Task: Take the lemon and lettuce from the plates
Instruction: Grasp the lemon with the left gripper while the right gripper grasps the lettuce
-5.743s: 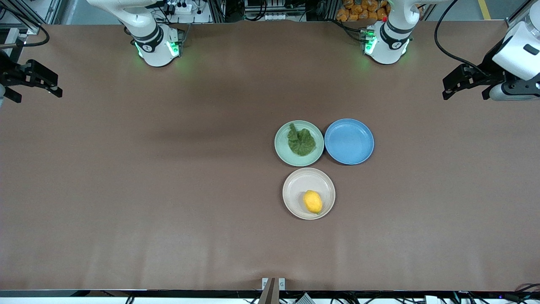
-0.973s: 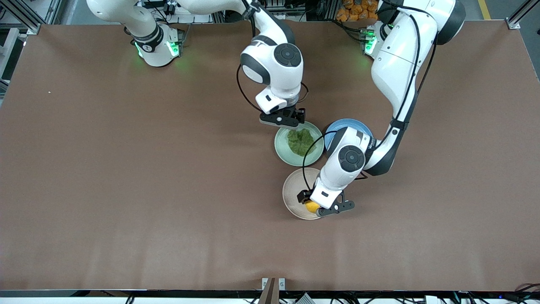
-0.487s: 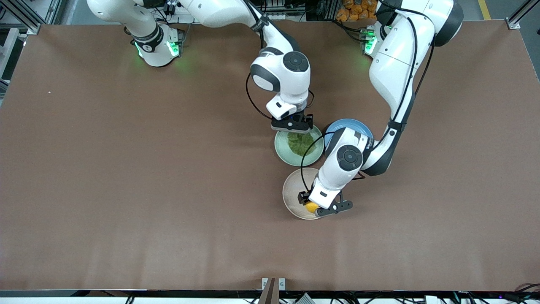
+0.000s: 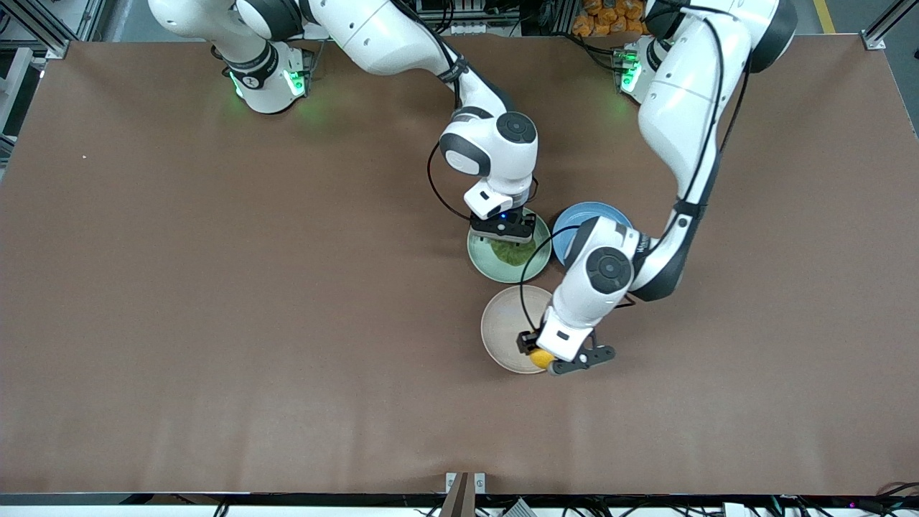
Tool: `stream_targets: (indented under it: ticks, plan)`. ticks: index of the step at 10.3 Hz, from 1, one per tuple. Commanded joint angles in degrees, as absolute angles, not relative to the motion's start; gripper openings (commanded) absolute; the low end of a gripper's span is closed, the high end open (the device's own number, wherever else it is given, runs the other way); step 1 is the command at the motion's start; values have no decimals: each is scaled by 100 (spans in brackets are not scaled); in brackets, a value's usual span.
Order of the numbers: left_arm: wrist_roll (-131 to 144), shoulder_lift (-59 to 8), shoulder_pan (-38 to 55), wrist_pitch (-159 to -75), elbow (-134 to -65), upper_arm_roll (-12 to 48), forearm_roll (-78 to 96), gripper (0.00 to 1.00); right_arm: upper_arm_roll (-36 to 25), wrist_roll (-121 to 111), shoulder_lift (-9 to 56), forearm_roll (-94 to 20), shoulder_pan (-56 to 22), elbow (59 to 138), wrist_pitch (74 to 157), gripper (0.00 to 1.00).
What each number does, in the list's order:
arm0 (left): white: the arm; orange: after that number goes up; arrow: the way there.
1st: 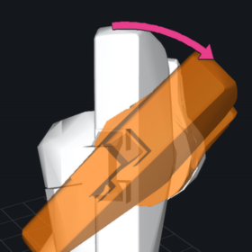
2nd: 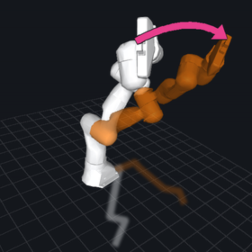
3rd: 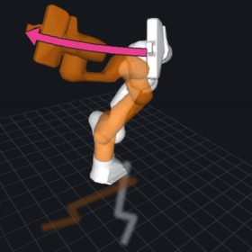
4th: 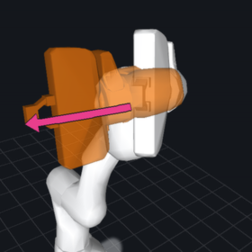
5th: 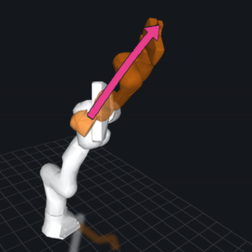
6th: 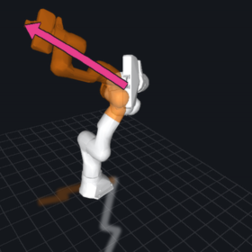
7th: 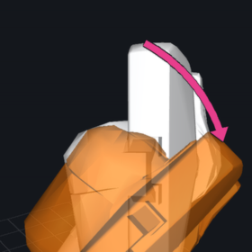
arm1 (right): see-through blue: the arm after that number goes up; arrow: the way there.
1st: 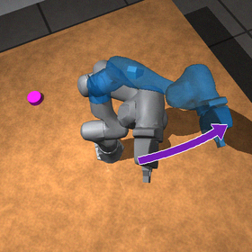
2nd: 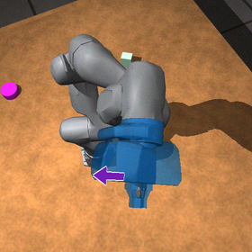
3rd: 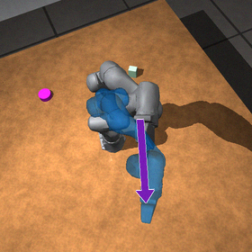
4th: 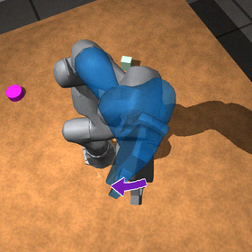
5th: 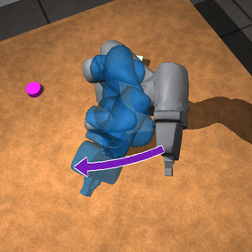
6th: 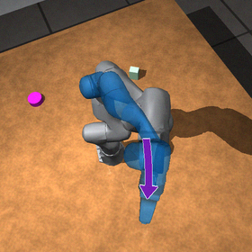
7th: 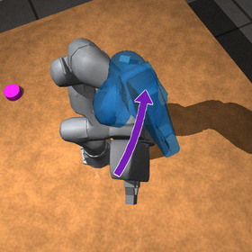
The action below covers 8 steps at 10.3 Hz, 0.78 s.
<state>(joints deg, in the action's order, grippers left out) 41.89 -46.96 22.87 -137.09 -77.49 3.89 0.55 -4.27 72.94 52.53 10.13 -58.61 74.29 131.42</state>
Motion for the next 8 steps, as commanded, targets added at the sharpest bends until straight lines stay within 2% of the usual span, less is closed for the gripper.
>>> stream_targets:
  ticks: [1, 2, 4, 5, 8]
  plan:
    - [4289, -4124, 1944, -13281, -7884, 325, 79, 0, -466, 7636, 5370, 1134, -5924, 7216, 13078, 67]
    - [4280, -3939, 1742, -13106, -7884, 325, -8, 0, -457, 7847, 5388, 1134, -5924, 7216, 13078, 61]
    - [4245, -3631, 1416, -12676, -7910, 325, -271, 0, -457, 8094, 5388, 1099, -5933, 7225, 13078, 54]
    - [4158, -3491, 1276, -12439, -7919, 325, -299, 0, -448, 8147, 5388, 1107, -5959, 7225, 13087, 43]
    - [3824, -2859, 837, -11788, -8444, 343, -299, 0, -448, 8148, 5379, 1160, -6029, 7225, 13078, 0]
